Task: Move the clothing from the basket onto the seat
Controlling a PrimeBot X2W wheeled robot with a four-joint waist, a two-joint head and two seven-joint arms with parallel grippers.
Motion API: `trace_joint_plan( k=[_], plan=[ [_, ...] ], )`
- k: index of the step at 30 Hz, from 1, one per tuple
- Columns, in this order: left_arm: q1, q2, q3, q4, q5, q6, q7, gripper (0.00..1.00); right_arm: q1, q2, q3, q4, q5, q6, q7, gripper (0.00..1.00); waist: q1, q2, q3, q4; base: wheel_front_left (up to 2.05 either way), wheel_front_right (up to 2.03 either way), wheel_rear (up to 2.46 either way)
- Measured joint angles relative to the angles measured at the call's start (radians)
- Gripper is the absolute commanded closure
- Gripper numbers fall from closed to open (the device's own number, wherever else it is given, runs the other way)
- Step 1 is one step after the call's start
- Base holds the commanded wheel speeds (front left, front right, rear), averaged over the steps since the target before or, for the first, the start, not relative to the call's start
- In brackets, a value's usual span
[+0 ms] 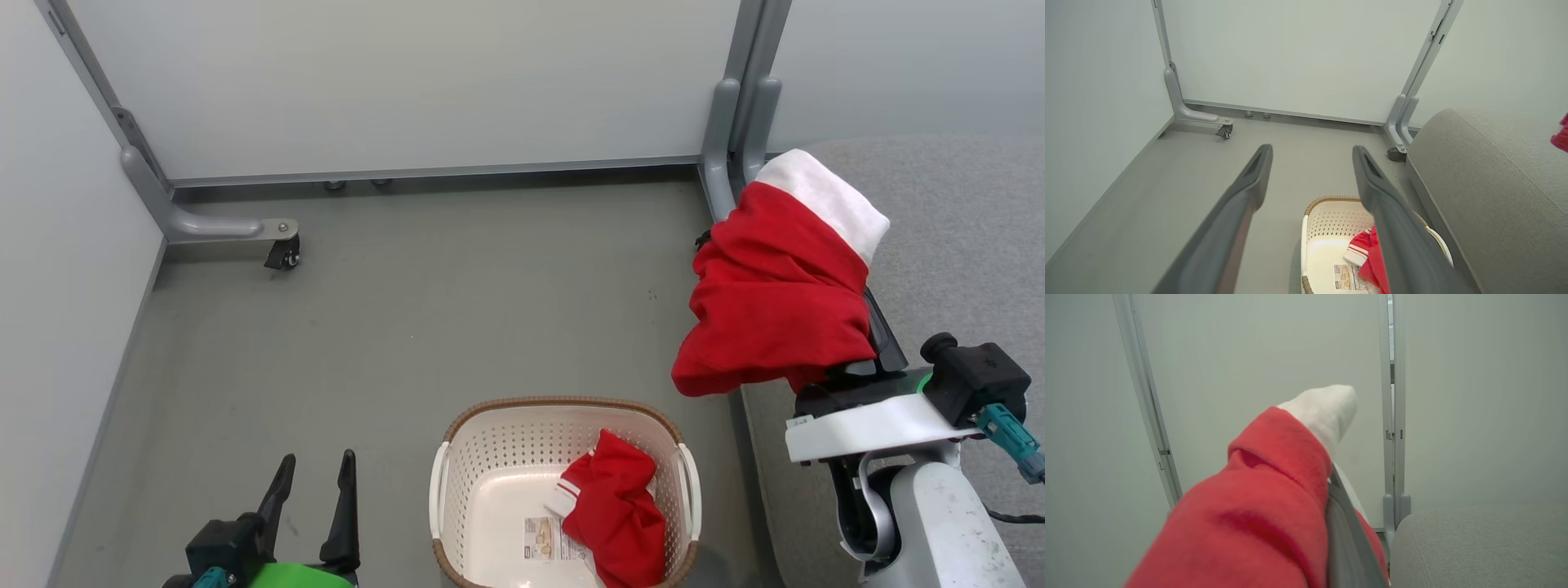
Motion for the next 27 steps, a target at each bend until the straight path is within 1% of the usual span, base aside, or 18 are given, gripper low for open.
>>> trace_joint_plan(
  k=[2, 16, 22, 27],
  plan=[
    [0.000, 0.000, -0.001, -0.001, -0.023, -0.002, 0.000, 0.00, 0.000, 0.000, 0.001, 0.001, 0.000, 0.000, 0.000, 1.00, 0.0000, 0.0000, 0.000, 0.000, 0.00, 0.00, 0.00],
    [0.001, 0.000, -0.012, -0.012, -0.042, -0.003, 0.000, 0.00, 0.000, 0.000, 0.005, 0.007, -0.002, 0.000, 0.000, 1.00, 0.0000, 0.0000, -0.006, -0.031, 0.00, 0.00, 0.00],
    [0.005, 0.000, -0.014, -0.021, -0.045, -0.002, 0.000, 0.00, -0.003, 0.000, 0.011, 0.004, -0.002, 0.000, 0.000, 1.00, 0.0000, 0.0000, -0.009, -0.067, 0.00, 0.00, 0.00],
    [0.004, 0.000, -0.018, -0.027, -0.044, 0.001, 0.000, 0.00, -0.011, 0.000, 0.003, 0.000, -0.003, 0.000, 0.000, 1.00, 0.0000, 0.0000, -0.006, -0.112, 0.00, 0.00, 0.00]
  ],
)
